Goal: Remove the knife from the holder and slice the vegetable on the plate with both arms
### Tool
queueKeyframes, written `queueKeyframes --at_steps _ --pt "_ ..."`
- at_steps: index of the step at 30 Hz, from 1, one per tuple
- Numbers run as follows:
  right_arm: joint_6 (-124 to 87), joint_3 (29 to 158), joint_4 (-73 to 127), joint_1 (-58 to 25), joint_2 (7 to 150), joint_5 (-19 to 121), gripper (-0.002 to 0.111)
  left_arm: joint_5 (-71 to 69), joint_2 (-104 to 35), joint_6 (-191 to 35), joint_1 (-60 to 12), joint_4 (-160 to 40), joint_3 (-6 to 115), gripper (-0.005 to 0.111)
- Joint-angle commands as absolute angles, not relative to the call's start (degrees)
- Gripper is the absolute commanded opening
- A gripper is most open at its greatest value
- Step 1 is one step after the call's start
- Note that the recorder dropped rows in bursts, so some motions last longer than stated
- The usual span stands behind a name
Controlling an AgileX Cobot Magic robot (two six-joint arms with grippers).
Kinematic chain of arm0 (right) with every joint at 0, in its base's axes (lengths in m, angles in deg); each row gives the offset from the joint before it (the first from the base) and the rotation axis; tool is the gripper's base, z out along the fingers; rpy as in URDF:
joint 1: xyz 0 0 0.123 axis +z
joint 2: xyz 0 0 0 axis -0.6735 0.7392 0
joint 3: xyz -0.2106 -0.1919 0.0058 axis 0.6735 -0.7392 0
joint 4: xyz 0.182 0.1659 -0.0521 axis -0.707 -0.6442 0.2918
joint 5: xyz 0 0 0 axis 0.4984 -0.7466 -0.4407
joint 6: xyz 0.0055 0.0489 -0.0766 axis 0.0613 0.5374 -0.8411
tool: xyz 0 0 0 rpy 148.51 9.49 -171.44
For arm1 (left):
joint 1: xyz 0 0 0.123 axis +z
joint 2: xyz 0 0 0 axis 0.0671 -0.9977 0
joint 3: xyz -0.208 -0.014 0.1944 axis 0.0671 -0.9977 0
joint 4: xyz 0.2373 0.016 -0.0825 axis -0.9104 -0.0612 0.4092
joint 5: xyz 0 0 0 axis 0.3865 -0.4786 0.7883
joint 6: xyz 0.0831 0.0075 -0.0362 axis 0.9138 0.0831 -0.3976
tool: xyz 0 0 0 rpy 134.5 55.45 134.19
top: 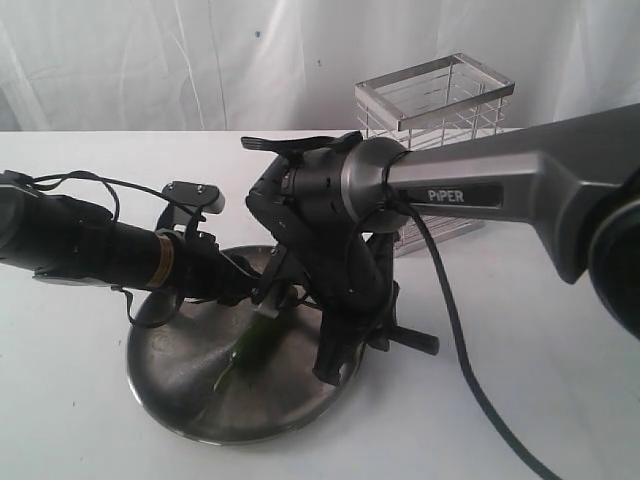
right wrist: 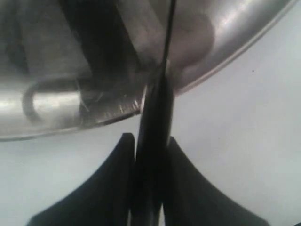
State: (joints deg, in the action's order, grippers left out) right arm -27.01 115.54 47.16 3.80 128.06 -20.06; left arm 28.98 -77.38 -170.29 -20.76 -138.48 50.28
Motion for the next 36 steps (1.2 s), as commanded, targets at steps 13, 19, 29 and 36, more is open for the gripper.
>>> queueKeyframes --at_steps 13,19,29,36 --pt "-26.48 113.86 33.58 4.72 126.06 -18.76 0.0 28.94 -80.15 -171.22 -21.25 -140.11 49.4 0.054" --pt "-26.48 113.86 33.17 4.49 126.16 -14.06 0.0 28.94 -80.15 -171.22 -21.25 -140.11 49.4 0.054" --pt "-25.07 115.22 33.69 4.34 126.16 -14.61 0.0 31.59 -80.15 -172.32 -21.25 -140.11 49.4 0.054" --pt "-25.07 115.22 36.29 4.34 126.16 -19.38 0.0 33.6 -80.15 -174.15 -21.25 -141.69 49.4 0.054"
